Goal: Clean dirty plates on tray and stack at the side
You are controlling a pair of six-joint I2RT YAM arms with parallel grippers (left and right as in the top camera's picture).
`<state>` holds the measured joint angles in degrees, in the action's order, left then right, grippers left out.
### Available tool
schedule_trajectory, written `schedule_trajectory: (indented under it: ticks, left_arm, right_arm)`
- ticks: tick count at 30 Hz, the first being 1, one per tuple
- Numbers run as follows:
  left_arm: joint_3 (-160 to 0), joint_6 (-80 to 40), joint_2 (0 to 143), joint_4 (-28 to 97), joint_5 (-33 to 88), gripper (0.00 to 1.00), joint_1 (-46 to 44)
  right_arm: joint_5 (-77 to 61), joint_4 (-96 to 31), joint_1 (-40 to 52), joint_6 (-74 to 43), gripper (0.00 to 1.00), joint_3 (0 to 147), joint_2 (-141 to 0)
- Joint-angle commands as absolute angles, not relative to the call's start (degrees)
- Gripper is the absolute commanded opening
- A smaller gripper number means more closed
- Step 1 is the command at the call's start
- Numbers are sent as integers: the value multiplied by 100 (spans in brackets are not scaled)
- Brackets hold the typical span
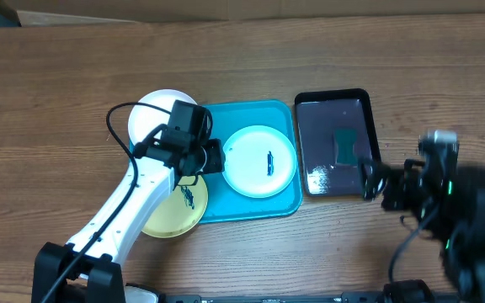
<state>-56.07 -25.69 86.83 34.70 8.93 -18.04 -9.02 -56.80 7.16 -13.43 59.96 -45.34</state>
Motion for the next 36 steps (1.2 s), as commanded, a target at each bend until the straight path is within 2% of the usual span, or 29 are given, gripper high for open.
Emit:
schedule_trajectory:
  ticks: [1,4,7,8,25,36]
  left_arm:
    - [-5371,-2836,8689,3282,727,43,-1914]
    - [-5249,-2838,8689,3190,722,40,-1944]
    - [-5155,-2838,8689,3070,705,36,-1955]
    - [-5142,-2836,8689,3037,703,36,-1955]
    - [-5068,-3004,9048,2906,696,34,-2064]
    - [-5074,-3046,9472,2689,749,28,-2060]
  right_arm:
    - [-934,-6469,701,-1194,100,7415,-5905]
    - [-976,-6893,701,-1192,100,8082,-6659]
    - [-976,-6820,701,-1194,77,8200,-7098]
    - [-974,-6772,701,-1194,75,8197,-7231]
    - [-823,-6604,705,-825,80,8176,-8941]
    - [-440,-6344,705,-698,79,8090,-9074]
